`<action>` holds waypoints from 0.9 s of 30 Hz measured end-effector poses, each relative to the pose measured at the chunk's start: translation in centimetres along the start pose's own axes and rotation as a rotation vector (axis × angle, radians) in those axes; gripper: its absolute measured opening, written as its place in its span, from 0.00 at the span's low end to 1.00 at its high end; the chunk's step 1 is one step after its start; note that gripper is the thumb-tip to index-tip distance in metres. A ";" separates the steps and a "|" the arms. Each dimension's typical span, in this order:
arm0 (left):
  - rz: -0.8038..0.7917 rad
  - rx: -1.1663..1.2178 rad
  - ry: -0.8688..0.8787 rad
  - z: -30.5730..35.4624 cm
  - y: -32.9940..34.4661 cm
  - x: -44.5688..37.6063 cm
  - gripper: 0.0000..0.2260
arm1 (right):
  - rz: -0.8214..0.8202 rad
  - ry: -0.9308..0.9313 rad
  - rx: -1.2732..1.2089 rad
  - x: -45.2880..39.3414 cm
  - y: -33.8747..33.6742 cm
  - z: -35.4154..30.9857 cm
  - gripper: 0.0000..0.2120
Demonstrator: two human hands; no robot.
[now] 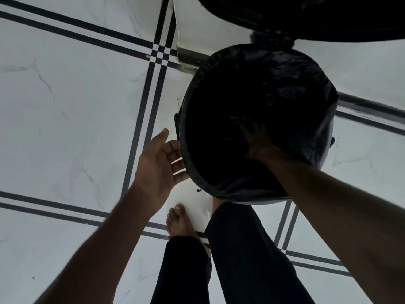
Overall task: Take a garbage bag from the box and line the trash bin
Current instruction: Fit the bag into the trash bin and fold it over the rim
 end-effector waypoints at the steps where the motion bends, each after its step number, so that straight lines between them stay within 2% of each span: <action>1: -0.012 0.021 0.001 -0.2 0.0 -0.1 0.19 | -0.084 0.033 -0.080 -0.7 1.3 0.5 0.47; 3: -0.030 0.050 0.003 -0.4 -0.1 -0.2 0.19 | -0.149 0.112 -0.249 -1.8 3.2 1.5 0.56; 6: -0.018 0.056 -0.001 -0.7 -0.1 -0.1 0.18 | -0.196 0.070 -0.342 -2.0 3.4 0.5 0.51; 7: -0.001 0.057 -0.005 -0.8 -0.2 0.1 0.18 | -0.173 0.047 -0.248 -1.2 2.4 0.0 0.46; 9: 0.042 0.064 -0.011 -0.9 -0.1 0.8 0.19 | 0.031 -0.027 -0.020 1.8 -1.6 -1.6 0.33; 11: 0.130 0.026 -0.003 -0.8 -0.2 1.7 0.19 | 0.240 -0.110 -0.025 6.6 -5.7 -3.3 0.25; 15: 0.398 -0.090 -0.037 -1.6 -0.7 4.1 0.20 | 0.640 -0.227 -0.323 16.9 -9.1 -2.4 0.14; 17: 0.409 -0.116 -0.055 -2.3 0.2 5.5 0.23 | 0.767 -0.151 -0.468 20.8 -9.0 0.1 0.13; 19: 0.353 -0.136 -0.067 -3.2 1.6 6.7 0.28 | 0.863 -0.040 -0.586 23.3 -8.0 2.7 0.13; 21: 0.307 -0.151 -0.135 -4.7 2.8 7.4 0.28 | 0.919 0.036 -0.759 24.3 -6.2 4.9 0.12; 23: 0.290 -0.192 -0.197 -6.1 3.5 7.9 0.21 | 0.929 0.075 -1.001 24.5 -4.3 6.2 0.09; 25: 0.288 -0.216 -0.219 -7.0 3.7 7.8 0.16 | 0.880 0.142 -1.272 23.9 -2.4 7.1 0.05; 27: 0.317 -0.191 -0.226 -7.5 3.3 7.5 0.15 | 0.783 0.254 -1.503 22.9 -0.8 7.6 0.01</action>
Point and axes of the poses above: each hand's wrist, its own x-axis away from the middle knuckle, its own y-axis out of the palm, z = x × y, the point moved 9 cm from there along -x, towards the middle knuckle, and after that the axes turned 5 degrees about -x, right-handed, at the moved point
